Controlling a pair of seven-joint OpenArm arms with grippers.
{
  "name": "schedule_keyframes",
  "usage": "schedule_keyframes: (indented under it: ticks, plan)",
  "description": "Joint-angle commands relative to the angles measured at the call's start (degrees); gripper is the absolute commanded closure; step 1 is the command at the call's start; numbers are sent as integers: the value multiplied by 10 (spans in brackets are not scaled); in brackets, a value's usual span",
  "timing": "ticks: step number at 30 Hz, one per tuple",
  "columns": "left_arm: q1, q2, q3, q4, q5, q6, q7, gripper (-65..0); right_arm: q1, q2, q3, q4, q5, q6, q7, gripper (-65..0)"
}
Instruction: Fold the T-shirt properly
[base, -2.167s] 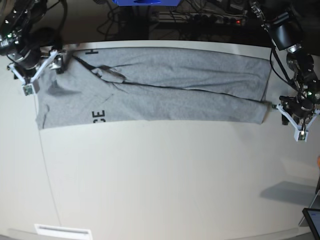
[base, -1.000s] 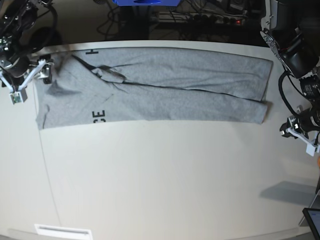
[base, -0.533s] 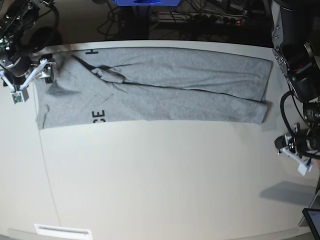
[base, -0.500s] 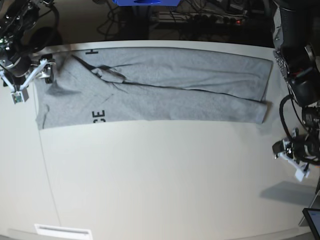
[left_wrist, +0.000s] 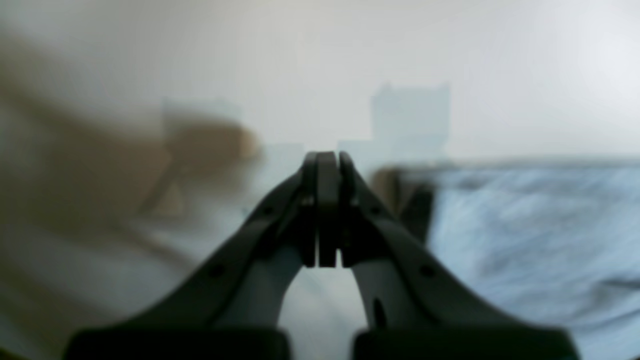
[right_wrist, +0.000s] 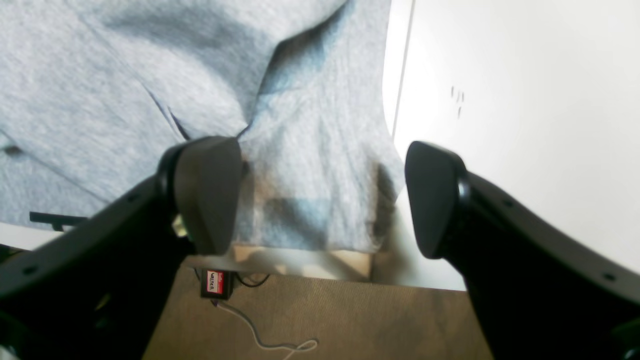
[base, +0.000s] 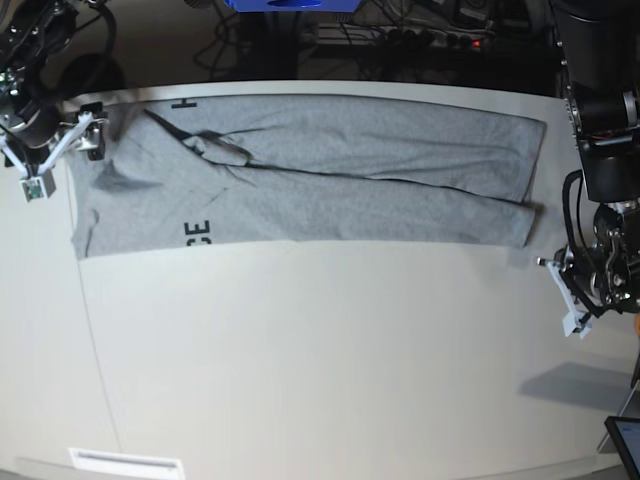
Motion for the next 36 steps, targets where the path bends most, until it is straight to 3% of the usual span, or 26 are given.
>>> schedule_keyframes:
  ticks: [1, 8, 19, 36]
  plan:
    - [-20, -13, -4, 16, -3, -15, -7, 0, 3, 6, 1, 8, 6, 1, 10, -488]
    - [7, -5, -11, 17, -3, -24, -56, 0, 4, 6, 1, 8, 6, 1, 10, -488]
    - [-1, 57, -12, -17, -3, -24, -91, 0, 4, 6, 2, 9, 6, 1, 10, -488]
    - [6, 60, -11, -15, -6, -26, -95, 0, 5, 6, 1, 9, 6, 1, 11, -488]
